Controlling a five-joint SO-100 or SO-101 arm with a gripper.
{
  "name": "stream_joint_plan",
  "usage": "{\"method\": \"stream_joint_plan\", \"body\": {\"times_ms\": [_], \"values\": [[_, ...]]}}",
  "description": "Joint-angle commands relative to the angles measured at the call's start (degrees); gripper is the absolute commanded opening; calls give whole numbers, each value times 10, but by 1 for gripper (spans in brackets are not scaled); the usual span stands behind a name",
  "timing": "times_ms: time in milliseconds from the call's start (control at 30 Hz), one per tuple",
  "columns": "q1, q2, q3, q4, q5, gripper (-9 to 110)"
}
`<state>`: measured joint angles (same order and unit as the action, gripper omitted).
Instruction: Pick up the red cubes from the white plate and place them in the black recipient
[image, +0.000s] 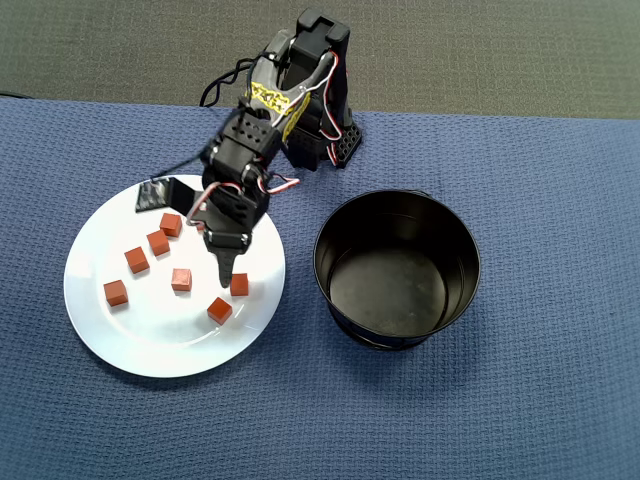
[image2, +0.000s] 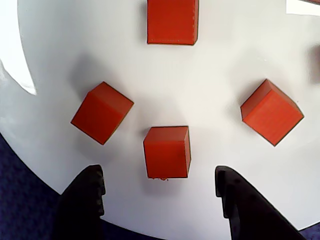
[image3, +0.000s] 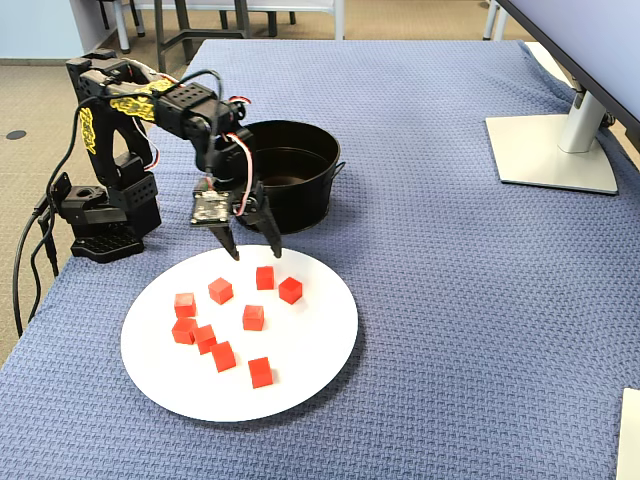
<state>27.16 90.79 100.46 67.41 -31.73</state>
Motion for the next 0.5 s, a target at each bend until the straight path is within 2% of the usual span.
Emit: {"method": "stream_joint_plan", "body": {"times_ms": [0,467], "values": [[-27,-19,-38,-9,-1,18],[-40,-90,-36,-70,-54,18]]}}
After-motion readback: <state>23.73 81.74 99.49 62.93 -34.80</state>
